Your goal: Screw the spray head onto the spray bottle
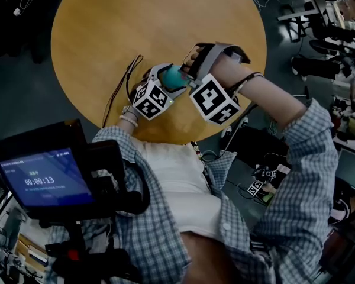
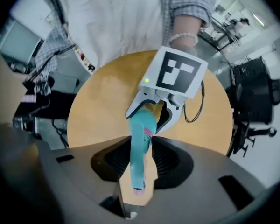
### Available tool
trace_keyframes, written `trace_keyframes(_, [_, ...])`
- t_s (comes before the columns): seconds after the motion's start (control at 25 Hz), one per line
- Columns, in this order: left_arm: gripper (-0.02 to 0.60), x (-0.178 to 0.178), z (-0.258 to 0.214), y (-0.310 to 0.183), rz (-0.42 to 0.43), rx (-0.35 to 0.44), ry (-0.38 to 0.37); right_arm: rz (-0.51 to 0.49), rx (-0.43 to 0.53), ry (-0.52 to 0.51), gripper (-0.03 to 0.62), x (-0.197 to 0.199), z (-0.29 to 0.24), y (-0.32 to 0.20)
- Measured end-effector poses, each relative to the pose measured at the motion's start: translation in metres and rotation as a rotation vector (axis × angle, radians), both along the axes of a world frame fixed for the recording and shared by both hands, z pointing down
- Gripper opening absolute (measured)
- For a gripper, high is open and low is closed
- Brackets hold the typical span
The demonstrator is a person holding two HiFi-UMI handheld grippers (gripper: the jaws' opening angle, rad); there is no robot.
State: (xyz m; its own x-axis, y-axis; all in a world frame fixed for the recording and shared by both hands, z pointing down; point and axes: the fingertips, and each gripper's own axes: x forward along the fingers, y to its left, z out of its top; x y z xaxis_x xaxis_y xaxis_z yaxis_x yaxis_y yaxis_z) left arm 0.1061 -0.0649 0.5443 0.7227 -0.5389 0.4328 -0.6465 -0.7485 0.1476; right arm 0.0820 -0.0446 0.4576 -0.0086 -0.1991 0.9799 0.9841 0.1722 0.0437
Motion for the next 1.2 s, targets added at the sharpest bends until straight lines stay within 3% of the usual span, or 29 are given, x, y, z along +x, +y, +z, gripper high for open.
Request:
trace_keyframes(0.28, [0.387,0.003,-0.001,-0.002,-0.008,0.0,-0.007,0.671,-0.183,-0.02,0.118,0.0,-0.003,-0.003])
trace_keyframes(0.56, [0.387,0.004,-0.003,-0.002,-0.008,0.007,-0.013,1.516,-0.214,-0.05,0.118,0.002,-0.006,-0.018])
trace_keyframes(0.68, [0.387,0.005,-0.003,-0.002,-0.011,0.006,-0.01,1.757,-0.297,-0.018,0.118,0.003,-0.005,-0.017])
trace_keyframes(0.8, [0.387,0.006,-0.003,-0.002,-0.006,0.012,-0.018,1.9,-0.362,-0.004,0.119,0.006,-0.005,-0.018])
trace_keyframes(0.92, [0.387,0.006,-0.004,-0.002,-0.001,0.015,-0.019,1.962,-0.384,-0.004,0.12,0.007,-0.006,-0.018])
trace_keyframes(1.0, [0.387,0.006,-0.004,-0.002,-0.003,0.013,-0.015,1.935,-0.388,0.004,0.12,0.005,-0.006,-0.018])
trace_keyframes(1.12, [0.387,0.006,-0.004,-0.002,-0.006,0.012,-0.015,1.796,-0.38,-0.001,0.122,0.003,-0.006,-0.017])
trace_keyframes(1.2, [0.387,0.006,-0.003,-0.002,-0.005,0.01,-0.013,1.71,-0.38,-0.008,0.166,0.001,-0.007,-0.016])
